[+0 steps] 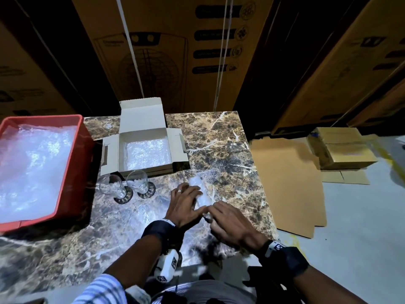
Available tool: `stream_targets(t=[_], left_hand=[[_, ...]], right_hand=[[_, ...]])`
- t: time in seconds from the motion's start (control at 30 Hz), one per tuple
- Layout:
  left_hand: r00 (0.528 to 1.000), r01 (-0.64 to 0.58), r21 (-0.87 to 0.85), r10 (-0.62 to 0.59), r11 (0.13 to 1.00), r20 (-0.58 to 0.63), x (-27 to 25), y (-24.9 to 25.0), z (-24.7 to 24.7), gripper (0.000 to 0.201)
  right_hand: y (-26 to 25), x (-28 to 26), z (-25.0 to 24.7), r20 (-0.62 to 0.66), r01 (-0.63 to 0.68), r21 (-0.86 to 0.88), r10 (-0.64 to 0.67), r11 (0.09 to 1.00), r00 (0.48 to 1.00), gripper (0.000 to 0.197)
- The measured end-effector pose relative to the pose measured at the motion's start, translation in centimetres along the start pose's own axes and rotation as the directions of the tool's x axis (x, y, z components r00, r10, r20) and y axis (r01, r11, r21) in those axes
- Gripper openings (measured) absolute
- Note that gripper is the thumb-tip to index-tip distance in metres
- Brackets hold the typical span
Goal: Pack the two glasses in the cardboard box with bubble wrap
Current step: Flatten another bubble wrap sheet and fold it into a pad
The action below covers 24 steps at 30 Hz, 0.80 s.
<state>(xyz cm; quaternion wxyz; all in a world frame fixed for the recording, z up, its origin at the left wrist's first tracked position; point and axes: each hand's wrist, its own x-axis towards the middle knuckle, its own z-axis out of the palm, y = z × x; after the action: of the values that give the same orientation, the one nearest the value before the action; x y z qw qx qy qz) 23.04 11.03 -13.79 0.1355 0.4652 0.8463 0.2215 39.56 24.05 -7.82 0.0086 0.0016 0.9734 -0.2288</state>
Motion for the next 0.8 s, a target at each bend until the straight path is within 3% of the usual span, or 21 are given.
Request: stream_targets(t=[0.13,0.33,0.47,0.57,0.7,0.8], left_hand=[[0.998,0.042,-0.09,-0.037,0.995,0.054,-0.3,-0.2,-0.2,0.064],[0.99,0.077,-0.178,-0.054,0.981,0.127,-1.0,-0.3,0.2,0.045],[0.974,0.154,-0.256,-0.103,0.954,0.202,-1.5,0.4,-0.6,0.075],[0.962,0.258,-0.393,-0.197,0.883,0.189,-1.5,1.9,-2.5,0.069],[0.899,0.43,-0.568,-0.39,0.702,0.199,-0.7,1.5,-2.1,0.052],[0.888,0.427,-0.644,-0.43,0.635,0.165,-0.3,0.4,-1.4,0.051]], right_hand=[[-0.7,0.5,0.1,-0.035,-0.069,0.208,0.078,0.976,0.996,0.023],[-2.0,1.9,-1.0,-0.016,-0.193,0.517,0.234,0.834,0.972,0.03],[-1.7,3.1,-1.6,-0.059,-0.181,0.598,0.268,0.781,0.962,0.032],[-0.6,4.4,-1.5,-0.112,-0.157,0.632,0.29,0.758,0.95,0.034],[0.8,6.5,-0.8,-0.145,-0.181,0.626,0.341,0.759,0.929,0.043],[1.6,7.7,0.2,-0.154,-0.201,0.669,0.398,0.716,0.904,0.044]])
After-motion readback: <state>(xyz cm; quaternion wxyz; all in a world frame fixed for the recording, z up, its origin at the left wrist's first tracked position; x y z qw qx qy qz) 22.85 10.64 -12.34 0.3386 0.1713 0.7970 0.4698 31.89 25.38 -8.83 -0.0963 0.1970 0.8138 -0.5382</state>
